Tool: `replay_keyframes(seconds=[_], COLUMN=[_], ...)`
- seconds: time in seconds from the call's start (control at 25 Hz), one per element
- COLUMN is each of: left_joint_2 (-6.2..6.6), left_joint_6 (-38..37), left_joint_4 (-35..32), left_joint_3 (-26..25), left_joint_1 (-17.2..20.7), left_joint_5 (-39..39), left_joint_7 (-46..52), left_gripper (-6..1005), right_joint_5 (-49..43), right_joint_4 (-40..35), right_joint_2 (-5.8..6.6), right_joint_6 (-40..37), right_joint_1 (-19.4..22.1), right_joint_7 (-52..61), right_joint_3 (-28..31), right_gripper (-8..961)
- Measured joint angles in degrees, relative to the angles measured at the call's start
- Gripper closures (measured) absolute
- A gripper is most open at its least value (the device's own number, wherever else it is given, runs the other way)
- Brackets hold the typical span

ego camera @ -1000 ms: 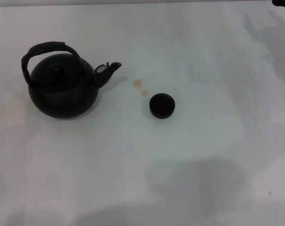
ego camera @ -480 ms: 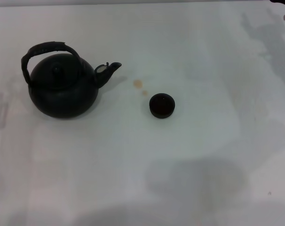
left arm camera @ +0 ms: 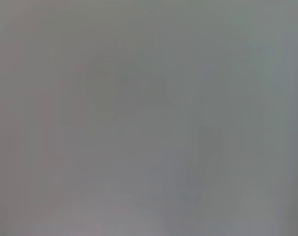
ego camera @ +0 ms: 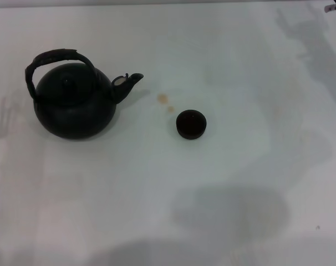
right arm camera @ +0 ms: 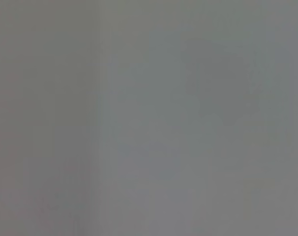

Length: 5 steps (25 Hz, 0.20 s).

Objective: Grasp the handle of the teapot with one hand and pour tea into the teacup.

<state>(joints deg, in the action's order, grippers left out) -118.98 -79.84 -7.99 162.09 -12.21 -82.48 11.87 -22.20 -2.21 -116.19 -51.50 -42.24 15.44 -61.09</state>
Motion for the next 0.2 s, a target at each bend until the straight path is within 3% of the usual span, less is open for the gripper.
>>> replay_keyframes(seconds=[0.2], left_joint_2=[0.06], left_joint_6=[1.4], left_joint_4=[1.7], left_joint_3=[0.0], left_joint_1=[-2.0], left_joint_5=[-0.5], left_joint_7=[0.1], left_gripper=[336], right_joint_5=[-0.1], right_joint_4=[-0.9], right_joint_2=[0.0], right_joint_6=[0.6], right_joint_1=[-0.4], right_joint_7=[-0.2], right_joint_3=[0.0], right_gripper=[102])
